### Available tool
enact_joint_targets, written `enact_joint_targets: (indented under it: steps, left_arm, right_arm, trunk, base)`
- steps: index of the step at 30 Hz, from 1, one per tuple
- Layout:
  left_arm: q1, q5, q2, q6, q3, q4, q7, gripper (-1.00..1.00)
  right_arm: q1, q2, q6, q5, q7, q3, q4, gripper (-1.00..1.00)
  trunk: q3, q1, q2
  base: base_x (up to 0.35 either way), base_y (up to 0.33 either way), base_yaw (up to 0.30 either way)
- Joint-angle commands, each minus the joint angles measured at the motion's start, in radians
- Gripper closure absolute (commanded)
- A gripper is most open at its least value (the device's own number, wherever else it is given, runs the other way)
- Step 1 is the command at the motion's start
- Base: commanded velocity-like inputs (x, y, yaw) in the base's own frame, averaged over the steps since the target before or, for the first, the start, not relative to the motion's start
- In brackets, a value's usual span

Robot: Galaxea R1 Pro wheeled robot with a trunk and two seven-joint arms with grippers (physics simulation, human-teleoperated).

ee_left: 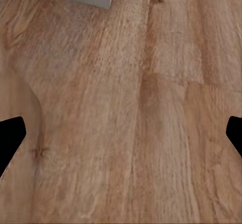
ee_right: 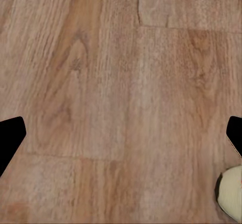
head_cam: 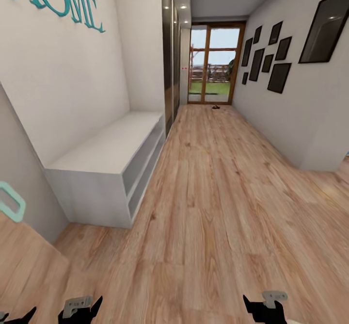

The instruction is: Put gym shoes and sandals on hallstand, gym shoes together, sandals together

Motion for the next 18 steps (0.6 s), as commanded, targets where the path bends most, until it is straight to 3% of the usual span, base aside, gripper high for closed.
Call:
enact_joint_targets:
  steps: [1, 12, 18]
  left_arm:
    - [-0.001, 0.010, 0.000, 0.001, 0.002, 0.001, -0.010, -1.00]
    - [-0.001, 0.010, 0.000, 0.001, 0.002, 0.001, -0.010, -1.00]
    - [-0.001, 0.010, 0.000, 0.001, 0.002, 0.001, -0.010, -1.00]
  right_arm:
    - [-0.001, 0.000, -0.003, 0.009, 0.004, -0.009, 0.001, -1.00]
    - [-0.001, 0.000, -0.003, 0.009, 0.004, -0.009, 0.001, -1.00]
    - [-0.001, 0.000, -0.003, 0.009, 0.004, -0.009, 0.001, -1.00]
  trunk:
    - [-0.001, 0.000, 0.000]
    - [-0.001, 0.000, 0.000]
    - [-0.001, 0.000, 0.000]
  base:
    - [0.336, 0.015, 0.000]
    - [0.336, 0.005, -0.003]
    - [0.336, 0.000, -0.166]
